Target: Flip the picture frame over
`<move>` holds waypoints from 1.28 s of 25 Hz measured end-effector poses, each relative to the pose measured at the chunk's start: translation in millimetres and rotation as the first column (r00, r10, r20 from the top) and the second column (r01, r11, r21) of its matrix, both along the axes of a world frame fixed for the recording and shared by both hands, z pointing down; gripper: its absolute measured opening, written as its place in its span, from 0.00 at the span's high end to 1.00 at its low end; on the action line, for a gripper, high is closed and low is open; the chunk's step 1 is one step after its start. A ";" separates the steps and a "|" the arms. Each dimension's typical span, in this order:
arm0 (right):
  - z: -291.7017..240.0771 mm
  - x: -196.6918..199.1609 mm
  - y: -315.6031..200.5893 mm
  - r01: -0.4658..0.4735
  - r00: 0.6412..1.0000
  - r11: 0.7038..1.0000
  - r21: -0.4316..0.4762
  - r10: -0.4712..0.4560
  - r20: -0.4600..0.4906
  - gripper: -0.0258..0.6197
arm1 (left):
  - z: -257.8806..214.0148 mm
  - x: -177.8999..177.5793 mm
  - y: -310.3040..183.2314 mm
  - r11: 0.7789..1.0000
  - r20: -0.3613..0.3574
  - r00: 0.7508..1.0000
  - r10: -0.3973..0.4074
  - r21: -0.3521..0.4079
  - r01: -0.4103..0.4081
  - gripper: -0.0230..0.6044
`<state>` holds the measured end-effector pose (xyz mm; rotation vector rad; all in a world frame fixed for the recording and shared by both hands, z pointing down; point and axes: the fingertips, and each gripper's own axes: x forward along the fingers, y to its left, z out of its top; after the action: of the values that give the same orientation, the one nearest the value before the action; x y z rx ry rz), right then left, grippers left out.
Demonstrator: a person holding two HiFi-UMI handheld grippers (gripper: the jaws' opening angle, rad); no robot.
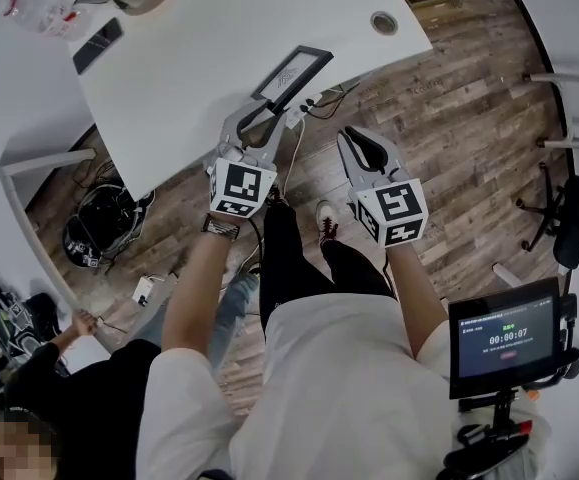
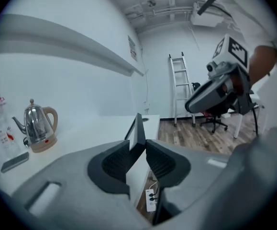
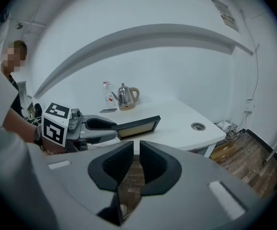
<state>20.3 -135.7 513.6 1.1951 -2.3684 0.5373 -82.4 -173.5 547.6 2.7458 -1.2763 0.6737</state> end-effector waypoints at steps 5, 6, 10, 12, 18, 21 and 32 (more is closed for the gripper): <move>-2.0 -7.6 -16.3 -0.001 1.000 1.000 -0.009 0.001 0.001 0.90 | -6.4 -11.6 -17.1 0.998 -0.142 0.990 -0.018 -0.064 0.009 0.79; -1.4 -10.1 -21.3 -0.001 1.000 1.000 -0.012 0.001 0.002 0.90 | -6.4 -14.7 -22.3 0.997 -0.174 0.984 -0.026 -0.082 0.012 0.79; -2.4 -18.6 -31.7 -0.003 1.000 1.000 -0.017 0.003 0.005 0.90 | -7.3 -25.9 -32.1 0.989 -0.282 0.957 -0.062 -0.149 0.020 0.80; -5.7 -21.0 -33.3 -0.004 1.000 1.000 -0.013 0.004 0.004 0.90 | -9.4 -31.4 -34.2 0.985 -0.316 0.945 -0.081 -0.168 0.028 0.81; -7.7 -29.4 -49.3 -0.012 1.000 1.000 -0.004 0.012 0.004 0.90 | -6.2 -53.3 -50.6 0.974 -0.376 0.916 -0.143 -0.218 0.063 0.84; -9.8 -34.4 -52.6 -0.014 1.000 1.000 -0.003 0.014 0.004 0.90 | -7.7 -62.1 -55.2 0.971 -0.387 0.908 -0.159 -0.229 0.073 0.85; -7.2 -32.1 -56.7 -0.022 1.000 1.000 -0.003 0.022 -0.014 0.90 | 1.1 -82.5 -74.2 0.928 -0.494 0.818 -0.293 -0.352 0.119 0.84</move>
<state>-11.8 -192.3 506.4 1.2213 -2.3442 0.5381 -164.9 -247.8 548.7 2.2506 -1.1841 0.0459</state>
